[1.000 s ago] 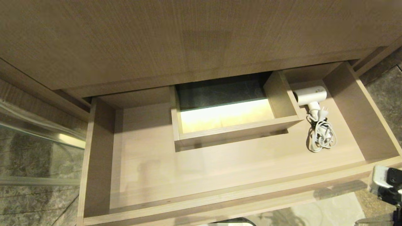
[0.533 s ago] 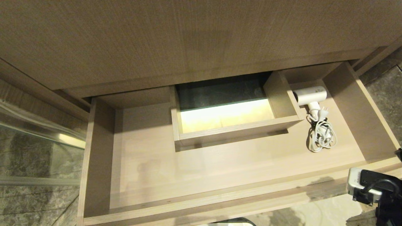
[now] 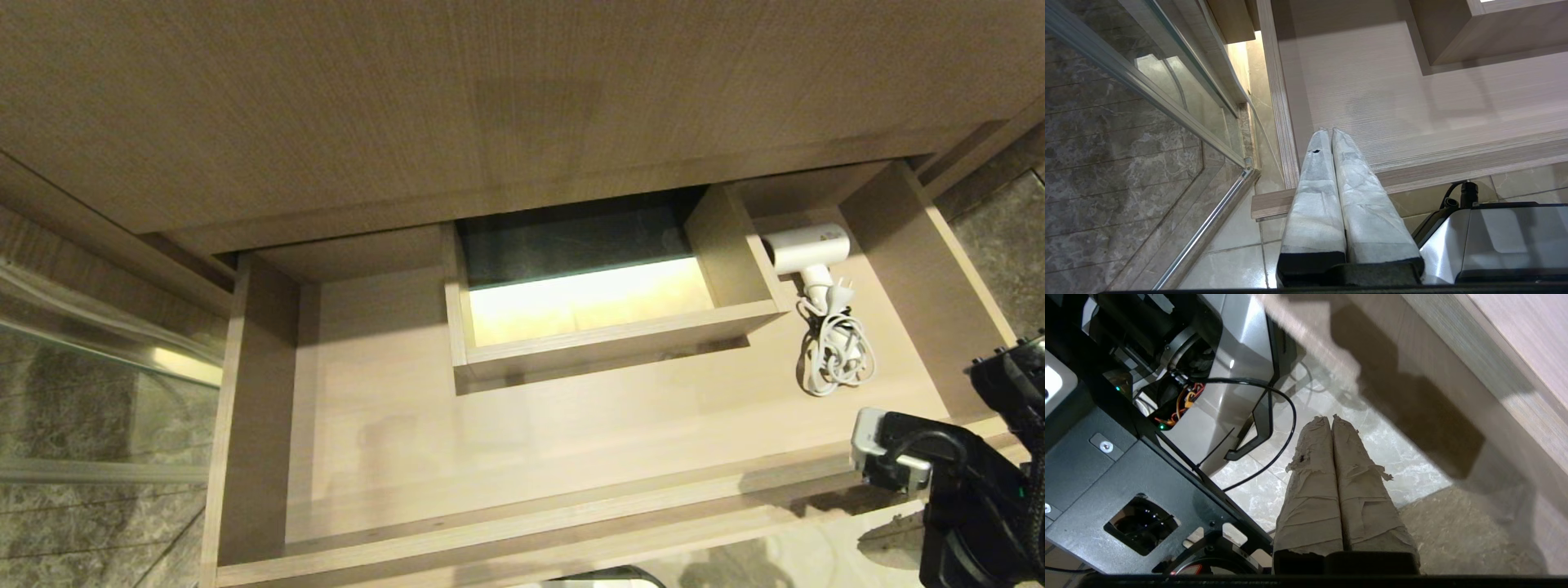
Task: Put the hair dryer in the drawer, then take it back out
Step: Close the drawer
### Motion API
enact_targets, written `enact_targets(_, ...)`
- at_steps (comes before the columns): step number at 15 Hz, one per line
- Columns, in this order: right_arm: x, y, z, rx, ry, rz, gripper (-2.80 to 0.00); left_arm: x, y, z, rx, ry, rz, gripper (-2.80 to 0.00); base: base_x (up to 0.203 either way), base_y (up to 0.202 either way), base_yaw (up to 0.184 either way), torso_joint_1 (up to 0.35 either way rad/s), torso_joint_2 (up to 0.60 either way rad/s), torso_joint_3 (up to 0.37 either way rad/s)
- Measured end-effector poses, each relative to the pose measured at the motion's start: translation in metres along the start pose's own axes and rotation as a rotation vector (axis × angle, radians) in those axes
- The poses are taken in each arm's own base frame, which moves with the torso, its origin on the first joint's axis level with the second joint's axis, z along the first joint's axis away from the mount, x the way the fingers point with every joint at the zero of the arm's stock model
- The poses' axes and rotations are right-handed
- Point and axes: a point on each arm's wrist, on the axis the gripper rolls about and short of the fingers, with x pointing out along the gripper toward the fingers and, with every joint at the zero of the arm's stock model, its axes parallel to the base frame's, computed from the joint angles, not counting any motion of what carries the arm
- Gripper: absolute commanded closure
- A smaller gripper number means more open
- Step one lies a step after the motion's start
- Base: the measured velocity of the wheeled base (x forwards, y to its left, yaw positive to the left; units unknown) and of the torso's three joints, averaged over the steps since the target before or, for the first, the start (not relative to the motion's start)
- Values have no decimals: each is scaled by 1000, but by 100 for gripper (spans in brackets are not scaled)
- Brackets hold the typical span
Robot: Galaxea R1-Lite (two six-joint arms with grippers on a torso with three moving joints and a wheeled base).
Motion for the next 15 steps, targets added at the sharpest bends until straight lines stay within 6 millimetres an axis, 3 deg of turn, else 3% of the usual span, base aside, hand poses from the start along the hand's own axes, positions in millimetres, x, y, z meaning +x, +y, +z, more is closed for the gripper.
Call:
enact_targets(7,3,-15,13,27,-96,-51,0,0,0,0,0,0,0,0,0,0,0,0,0,0)
enact_targets(12,-6,-34,33,32,-300,-172,0,0,0,0,0,0,0,0,0,0,0,0,0,0)
enact_targets(15,-15,-51,57,75,-483,-234,0,0,0,0,0,0,-1,0,0,0,0,0,0,0)
